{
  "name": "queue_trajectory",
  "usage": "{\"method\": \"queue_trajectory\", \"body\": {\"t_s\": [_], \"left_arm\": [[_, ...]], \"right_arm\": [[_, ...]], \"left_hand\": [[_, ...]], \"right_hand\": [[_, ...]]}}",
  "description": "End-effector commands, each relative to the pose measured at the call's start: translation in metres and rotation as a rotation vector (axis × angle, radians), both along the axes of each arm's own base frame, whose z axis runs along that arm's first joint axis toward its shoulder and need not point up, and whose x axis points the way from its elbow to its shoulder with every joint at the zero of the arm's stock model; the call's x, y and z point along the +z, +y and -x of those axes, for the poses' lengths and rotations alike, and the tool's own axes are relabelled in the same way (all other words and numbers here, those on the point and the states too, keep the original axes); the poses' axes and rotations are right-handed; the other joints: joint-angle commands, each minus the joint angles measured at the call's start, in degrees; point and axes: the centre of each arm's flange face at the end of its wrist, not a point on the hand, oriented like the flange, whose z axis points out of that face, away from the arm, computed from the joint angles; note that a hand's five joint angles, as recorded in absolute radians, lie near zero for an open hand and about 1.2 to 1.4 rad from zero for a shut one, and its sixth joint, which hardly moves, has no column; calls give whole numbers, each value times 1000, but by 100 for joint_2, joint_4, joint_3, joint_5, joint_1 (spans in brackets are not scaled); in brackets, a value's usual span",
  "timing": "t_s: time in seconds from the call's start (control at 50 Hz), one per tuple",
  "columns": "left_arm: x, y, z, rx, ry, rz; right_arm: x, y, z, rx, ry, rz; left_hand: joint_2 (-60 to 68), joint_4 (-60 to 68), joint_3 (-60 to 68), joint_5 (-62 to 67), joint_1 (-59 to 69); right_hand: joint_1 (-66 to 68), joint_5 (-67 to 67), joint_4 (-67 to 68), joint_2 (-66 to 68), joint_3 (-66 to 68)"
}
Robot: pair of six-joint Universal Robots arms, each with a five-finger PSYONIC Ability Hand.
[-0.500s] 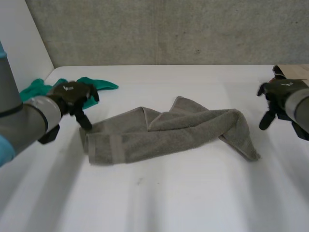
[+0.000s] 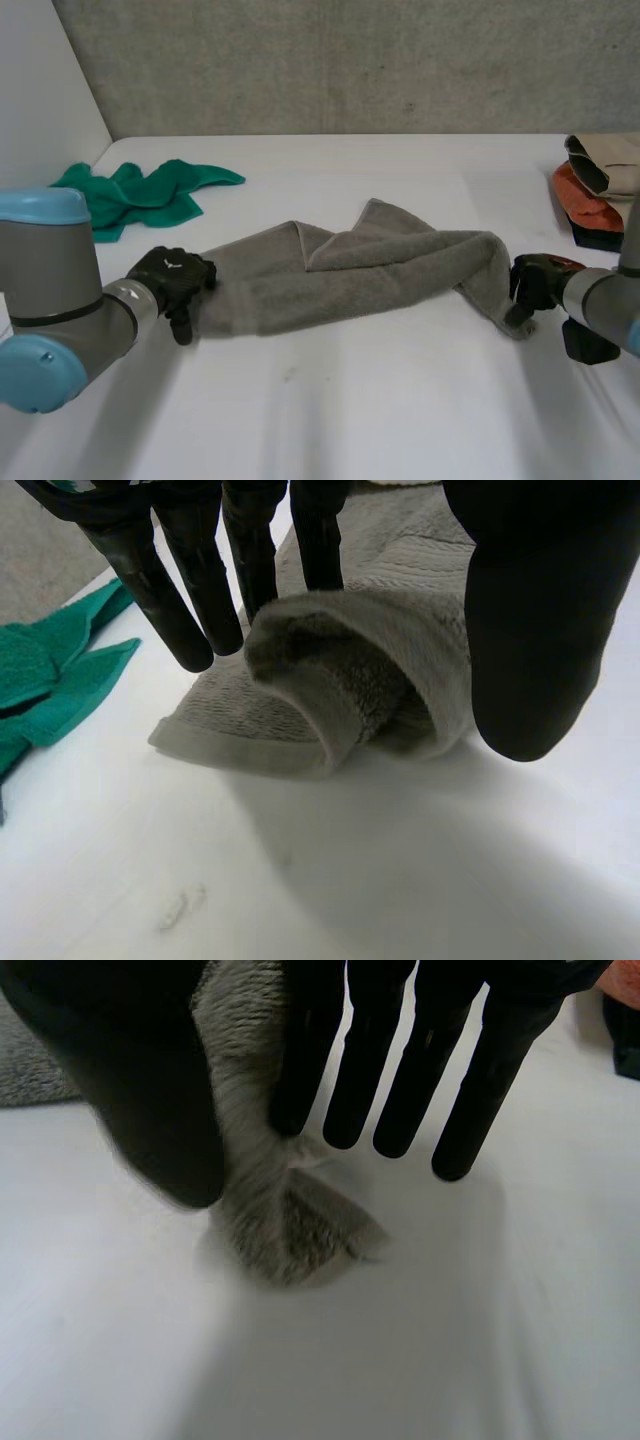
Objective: Fold the laundry.
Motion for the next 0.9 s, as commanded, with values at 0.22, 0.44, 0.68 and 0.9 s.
{"method": "queue_trajectory", "body": {"t_s": [0.22,0.44,0.68,0.9], "left_arm": [[-17,-26,10,-35,-67,68],[58,-22,1,38,103,135],[137,-36,-31,125,295,174],[84,-113,-43,230,221,78]], "right_arm": [[5,-11,-6,30,34,61],[37,-7,-3,161,264,150],[115,4,-3,348,617,432],[104,-40,-30,393,791,662]], "left_hand": [[3628,3698,3624,3694,3618],[5501,5571,5496,5567,5490],[5501,5571,5496,5567,5490],[5501,5571,5496,5567,5490]], "right_hand": [[2724,2754,2702,2655,2701],[2724,2754,2702,2655,2701],[2724,2754,2702,2655,2701],[2724,2754,2702,2655,2701]]}}
